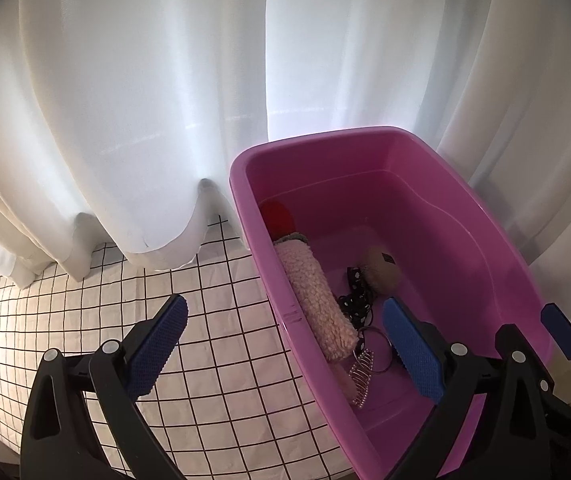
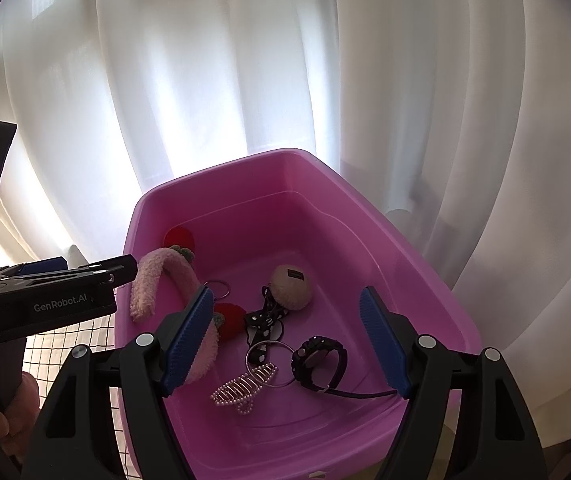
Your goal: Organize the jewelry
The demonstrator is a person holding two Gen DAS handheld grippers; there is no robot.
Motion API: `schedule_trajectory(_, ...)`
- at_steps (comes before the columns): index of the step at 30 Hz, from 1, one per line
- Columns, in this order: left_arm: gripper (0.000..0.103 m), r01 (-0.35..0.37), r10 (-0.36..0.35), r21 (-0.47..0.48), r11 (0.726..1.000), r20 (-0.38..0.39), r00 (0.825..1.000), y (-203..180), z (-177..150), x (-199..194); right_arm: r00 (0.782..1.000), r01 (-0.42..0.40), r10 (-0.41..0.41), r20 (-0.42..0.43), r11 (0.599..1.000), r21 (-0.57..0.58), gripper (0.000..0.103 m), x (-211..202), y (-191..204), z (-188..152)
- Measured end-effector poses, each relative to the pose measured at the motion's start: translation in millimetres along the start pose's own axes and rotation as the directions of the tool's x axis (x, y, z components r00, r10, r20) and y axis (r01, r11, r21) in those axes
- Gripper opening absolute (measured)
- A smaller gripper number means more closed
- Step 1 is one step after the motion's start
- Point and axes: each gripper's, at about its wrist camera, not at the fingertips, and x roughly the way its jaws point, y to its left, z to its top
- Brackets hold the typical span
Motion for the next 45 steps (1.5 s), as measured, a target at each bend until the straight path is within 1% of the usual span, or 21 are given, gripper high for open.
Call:
schedule_trajectory(21, 0.096, -0.009, 0.009, 0.0, 1.0, 0.005, 1.0, 3.6, -2.1, -3.8, 1.0, 0.0, 0.0, -0.003, 1.0, -0.004, 0.072, -1.9, 1.9, -1.6)
schedule_trajectory(38, 0.096, -0.001, 0.001, 0.006, 1.0, -0.001, 1.0, 0.5, -3.7, -4.4, 1.0, 0.0, 0.0, -0.008, 1.0, -0.003, 0.072, -2.3, 2.6, -2.6)
schedule_trajectory(45, 0.096, -0.007, 0.006, 0.021, 1.0, 0.024, 1.0, -2.4, -4.7, -8.6, 1.0, 0.0, 0.0, -0.008, 1.0, -0.003, 0.072, -2.7, 3.1, -3.2)
